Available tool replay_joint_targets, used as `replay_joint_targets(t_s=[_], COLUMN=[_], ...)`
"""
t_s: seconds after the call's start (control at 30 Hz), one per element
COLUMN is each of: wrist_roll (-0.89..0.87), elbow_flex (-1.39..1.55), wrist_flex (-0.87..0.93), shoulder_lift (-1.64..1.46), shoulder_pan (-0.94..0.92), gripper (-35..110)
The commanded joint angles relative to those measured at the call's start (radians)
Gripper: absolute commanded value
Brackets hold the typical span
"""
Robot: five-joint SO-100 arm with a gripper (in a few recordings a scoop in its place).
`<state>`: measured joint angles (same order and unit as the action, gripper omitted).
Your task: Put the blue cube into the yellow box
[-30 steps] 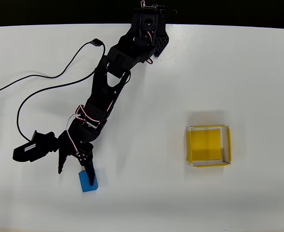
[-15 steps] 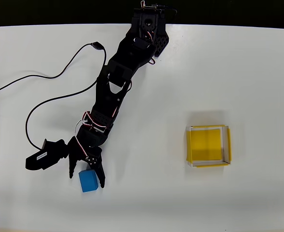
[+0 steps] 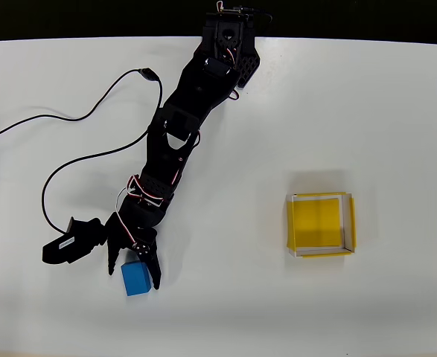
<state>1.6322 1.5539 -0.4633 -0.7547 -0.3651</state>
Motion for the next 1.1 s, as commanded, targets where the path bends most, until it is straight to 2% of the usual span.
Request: replay_joint_targets(t_s=[0.0, 0.2, 0.63, 0.87, 1.07], wrist_roll=[0.021, 0.031, 0.072, 0.075, 0.04], elbow_flex=[-0.095, -0.098, -0.098, -0.087, -0.037], wrist_flex=[-0.057, -0.057, -0.051, -0.014, 0.04], shoulder_lift=[-0.057, -0.041, -0.032, -0.092, -0.288], shoulder_pan=[0.002, 0.011, 0.002, -0.003, 0.029], gripper=[48, 42, 18, 15, 15])
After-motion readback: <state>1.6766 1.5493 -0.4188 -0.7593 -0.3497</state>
